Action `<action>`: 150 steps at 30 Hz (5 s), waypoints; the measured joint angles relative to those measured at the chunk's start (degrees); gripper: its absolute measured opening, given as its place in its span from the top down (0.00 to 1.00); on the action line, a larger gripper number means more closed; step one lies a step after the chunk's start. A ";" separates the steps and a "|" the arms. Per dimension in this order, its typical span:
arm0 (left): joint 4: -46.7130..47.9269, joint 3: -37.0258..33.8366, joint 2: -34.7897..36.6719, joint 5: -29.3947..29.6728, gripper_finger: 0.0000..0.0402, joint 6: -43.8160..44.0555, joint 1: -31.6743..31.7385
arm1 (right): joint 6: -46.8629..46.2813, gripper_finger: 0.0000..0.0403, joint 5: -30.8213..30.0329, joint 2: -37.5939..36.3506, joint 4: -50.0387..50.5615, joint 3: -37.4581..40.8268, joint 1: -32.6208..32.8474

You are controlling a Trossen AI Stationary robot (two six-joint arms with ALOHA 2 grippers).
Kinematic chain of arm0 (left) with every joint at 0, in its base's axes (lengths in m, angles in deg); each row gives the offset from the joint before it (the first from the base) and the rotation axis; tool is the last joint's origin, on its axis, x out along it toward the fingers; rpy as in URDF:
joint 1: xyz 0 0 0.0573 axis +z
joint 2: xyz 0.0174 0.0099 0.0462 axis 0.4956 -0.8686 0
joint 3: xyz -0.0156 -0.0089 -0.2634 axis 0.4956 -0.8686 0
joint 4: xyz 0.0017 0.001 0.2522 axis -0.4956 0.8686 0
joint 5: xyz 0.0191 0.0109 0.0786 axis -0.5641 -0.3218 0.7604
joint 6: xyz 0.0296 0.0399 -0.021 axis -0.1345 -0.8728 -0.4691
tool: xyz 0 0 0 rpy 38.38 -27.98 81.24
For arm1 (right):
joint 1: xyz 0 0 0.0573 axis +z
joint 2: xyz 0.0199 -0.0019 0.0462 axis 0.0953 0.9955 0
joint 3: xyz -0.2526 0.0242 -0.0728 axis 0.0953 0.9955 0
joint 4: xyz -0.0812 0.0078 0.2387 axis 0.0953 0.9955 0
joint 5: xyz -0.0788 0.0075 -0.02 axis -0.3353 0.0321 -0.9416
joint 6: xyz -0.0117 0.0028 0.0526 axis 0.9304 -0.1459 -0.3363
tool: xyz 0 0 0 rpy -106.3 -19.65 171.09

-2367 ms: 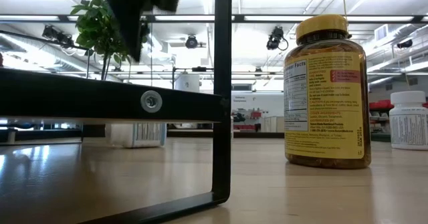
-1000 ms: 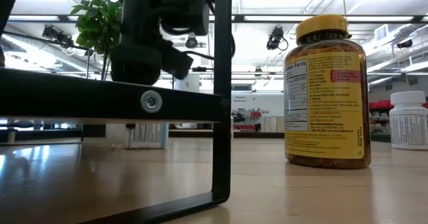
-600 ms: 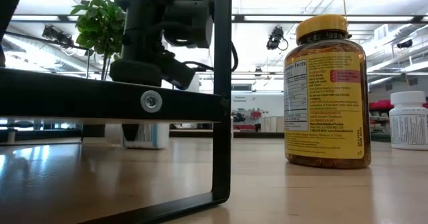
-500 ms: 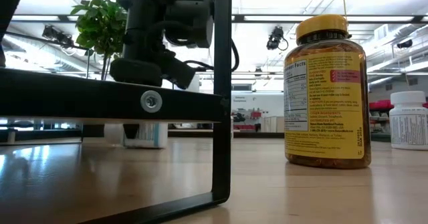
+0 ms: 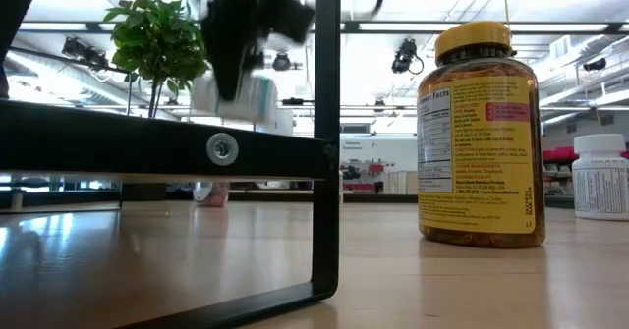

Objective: Pick and place medicine bottles onto shelf by color
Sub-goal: Put the left white pill bottle on the shelf

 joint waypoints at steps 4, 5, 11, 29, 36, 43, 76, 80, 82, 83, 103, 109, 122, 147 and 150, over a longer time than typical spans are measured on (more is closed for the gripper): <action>2.45 5.05 3.93 -1.30 0.52 -1.74 -0.02 | -1.96 0.46 0.03 -2.82 4.90 0.04 0.28; 2.06 5.62 5.42 -2.42 0.54 -1.75 0.11 | -2.88 0.46 0.03 -3.92 4.84 0.04 0.49; -3.57 7.94 14.73 -5.31 0.57 0.35 1.20 | -2.52 0.45 -4.68 -8.04 -4.41 -0.02 2.48; -14.30 8.67 21.44 -5.41 0.54 4.56 2.45 | 1.83 0.25 -0.67 4.70 -24.13 0.00 0.00; -15.41 8.69 21.53 -6.30 0.55 4.31 2.26 | 1.01 0.25 -0.01 6.27 -24.02 0.02 -0.44; -15.44 8.69 21.49 -7.64 0.54 2.59 0.95 | 0.12 0.25 -0.12 6.16 -24.22 0.02 -1.26; -17.00 8.69 25.72 -7.91 0.42 1.43 3.59 | -2.09 0.56 -0.15 4.88 -24.81 0.07 -1.38; -16.80 8.67 28.86 -7.95 0.38 1.28 5.40 | -3.42 0.56 -2.41 3.20 -26.17 0.04 -2.30; -17.88 8.68 30.77 -7.93 0.37 1.38 6.35 | -3.99 0.56 -2.47 2.41 -27.47 0.04 -2.77; -18.08 8.64 31.59 -7.90 0.36 1.61 6.71 | -4.40 0.56 -2.48 2.23 -28.40 0.04 -2.99; -38.31 8.71 35.34 -7.78 0.26 9.46 11.63 | -5.35 0.56 -2.06 -3.00 -43.80 0.00 -4.33; -39.15 8.65 33.01 -9.97 0.19 11.53 11.58 | -5.15 0.56 -2.06 -3.02 -45.39 0.00 -4.33; -44.89 8.62 31.67 -11.45 0.20 11.84 11.44 | -4.87 0.56 -1.12 -3.04 -45.23 0.00 -4.33; -45.97 8.67 30.01 -13.93 0.52 12.34 11.45 | -4.71 0.55 -0.34 -3.15 -45.34 0.00 -4.70; -46.00 8.67 30.01 -14.33 0.52 12.37 11.45 | -4.71 0.55 -0.35 -3.15 -45.36 0.00 -4.70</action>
